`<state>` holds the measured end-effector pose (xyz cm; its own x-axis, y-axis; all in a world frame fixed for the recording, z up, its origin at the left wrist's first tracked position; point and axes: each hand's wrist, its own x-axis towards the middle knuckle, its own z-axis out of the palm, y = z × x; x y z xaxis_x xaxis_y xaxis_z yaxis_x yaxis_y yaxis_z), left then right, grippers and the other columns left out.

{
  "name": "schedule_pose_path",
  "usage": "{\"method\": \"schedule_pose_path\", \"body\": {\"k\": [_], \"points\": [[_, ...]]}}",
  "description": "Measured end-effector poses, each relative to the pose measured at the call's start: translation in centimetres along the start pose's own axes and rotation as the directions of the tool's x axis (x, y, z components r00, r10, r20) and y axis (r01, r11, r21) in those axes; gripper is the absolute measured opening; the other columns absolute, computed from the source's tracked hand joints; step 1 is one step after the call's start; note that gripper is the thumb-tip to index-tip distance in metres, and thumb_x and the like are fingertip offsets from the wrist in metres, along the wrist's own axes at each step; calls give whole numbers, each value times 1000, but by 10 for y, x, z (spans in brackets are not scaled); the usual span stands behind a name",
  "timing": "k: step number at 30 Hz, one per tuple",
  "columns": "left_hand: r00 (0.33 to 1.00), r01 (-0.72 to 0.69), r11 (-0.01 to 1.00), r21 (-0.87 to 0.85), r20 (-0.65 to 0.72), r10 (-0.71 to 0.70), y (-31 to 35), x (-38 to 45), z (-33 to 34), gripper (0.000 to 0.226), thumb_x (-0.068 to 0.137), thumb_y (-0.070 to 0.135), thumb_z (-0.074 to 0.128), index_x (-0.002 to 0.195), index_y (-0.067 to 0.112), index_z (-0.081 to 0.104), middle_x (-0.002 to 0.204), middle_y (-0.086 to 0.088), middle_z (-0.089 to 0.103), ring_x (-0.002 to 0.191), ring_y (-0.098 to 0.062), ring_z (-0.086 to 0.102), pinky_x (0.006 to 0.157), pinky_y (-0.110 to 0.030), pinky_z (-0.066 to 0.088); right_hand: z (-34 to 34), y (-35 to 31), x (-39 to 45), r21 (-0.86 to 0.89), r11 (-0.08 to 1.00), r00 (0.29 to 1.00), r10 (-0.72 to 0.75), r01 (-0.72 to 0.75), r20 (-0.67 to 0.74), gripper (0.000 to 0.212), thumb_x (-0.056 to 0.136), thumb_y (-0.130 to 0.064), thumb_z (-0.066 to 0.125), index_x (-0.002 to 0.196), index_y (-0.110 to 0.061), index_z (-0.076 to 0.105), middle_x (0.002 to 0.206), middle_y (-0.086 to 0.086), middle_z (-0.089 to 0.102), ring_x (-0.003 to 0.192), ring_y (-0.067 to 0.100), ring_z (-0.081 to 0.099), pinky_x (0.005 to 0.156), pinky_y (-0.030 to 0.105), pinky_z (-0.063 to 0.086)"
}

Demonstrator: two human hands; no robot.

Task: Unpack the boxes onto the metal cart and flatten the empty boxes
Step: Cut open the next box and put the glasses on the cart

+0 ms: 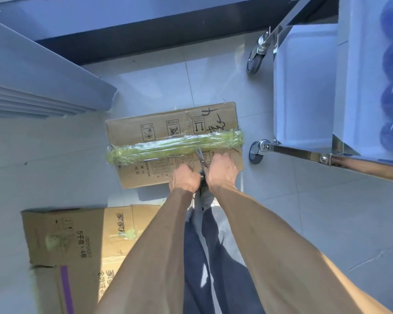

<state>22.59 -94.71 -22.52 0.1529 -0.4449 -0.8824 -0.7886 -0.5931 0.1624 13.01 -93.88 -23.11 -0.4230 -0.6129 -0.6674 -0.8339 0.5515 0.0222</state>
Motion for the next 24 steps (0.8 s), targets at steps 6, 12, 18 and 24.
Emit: {"method": "schedule_pose_path", "body": {"k": [6,12,18,24], "points": [[1000,16,996,-83,8,-16,-10,-3,3,16,77,6,49,78,7,65,97,-21,70,93,-36,67,75,-35,54,21,-3,-11,167,986,998,28,-18,-56,20,95,-11,57,115,-5,58,119,12,53,107,27,53,95,37,45],[984,162,876,-454,135,-112,-25,0,-8,22,73,-6,54,77,15,58,77,-7,65,69,-24,60,58,-29,48,5,-16,-12,466,863,974,119,-196,191,17,94,-16,63,110,-13,59,101,1,61,89,19,56,75,30,43],[988,146,783,-605,123,-89,-22,-7,-24,30,85,-18,40,91,2,62,74,-10,63,56,-15,52,45,-20,43,-6,-33,-19,448,881,966,40,-155,256,10,93,-9,58,101,-13,62,97,0,61,87,18,56,73,25,43],[997,73,980,-188,34,-68,-25,-9,-42,21,82,13,54,96,21,69,93,3,68,87,-19,64,83,-32,53,-14,-40,-26,641,744,978,84,-189,191,11,100,-18,51,92,-13,46,77,0,55,74,21,59,63,34,50]]}}
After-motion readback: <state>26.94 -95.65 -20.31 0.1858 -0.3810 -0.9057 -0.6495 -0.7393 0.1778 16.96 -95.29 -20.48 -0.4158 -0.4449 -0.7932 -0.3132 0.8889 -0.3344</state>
